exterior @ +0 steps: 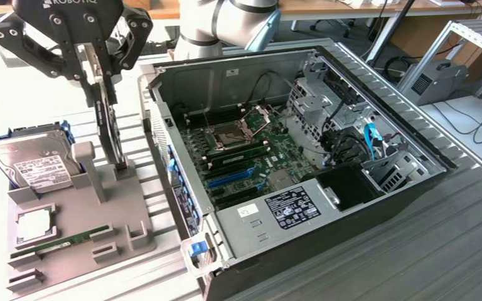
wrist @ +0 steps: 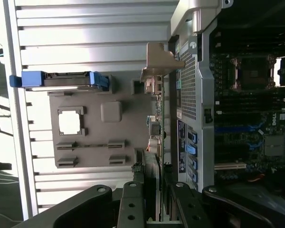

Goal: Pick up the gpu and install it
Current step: 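Pick up the gpu and move the gpu toward the slot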

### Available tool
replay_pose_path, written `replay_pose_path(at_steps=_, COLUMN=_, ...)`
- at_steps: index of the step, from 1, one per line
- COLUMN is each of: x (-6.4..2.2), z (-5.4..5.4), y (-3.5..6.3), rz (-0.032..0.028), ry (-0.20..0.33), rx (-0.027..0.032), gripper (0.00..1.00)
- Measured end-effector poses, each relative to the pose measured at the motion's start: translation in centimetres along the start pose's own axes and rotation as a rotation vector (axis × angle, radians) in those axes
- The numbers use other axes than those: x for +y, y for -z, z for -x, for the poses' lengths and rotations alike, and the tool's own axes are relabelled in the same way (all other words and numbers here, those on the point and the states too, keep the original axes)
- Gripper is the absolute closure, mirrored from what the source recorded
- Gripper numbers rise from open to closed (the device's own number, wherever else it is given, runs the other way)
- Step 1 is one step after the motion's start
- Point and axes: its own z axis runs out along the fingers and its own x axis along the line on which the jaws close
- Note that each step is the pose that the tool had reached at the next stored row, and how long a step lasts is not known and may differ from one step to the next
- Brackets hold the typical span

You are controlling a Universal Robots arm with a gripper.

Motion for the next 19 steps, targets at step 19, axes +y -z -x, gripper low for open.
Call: replay_pose_path(at_steps=19, x=-0.07, z=0.1, y=1.92, rz=-0.0019, ry=0.000, rx=-0.0001, gripper=0.74)
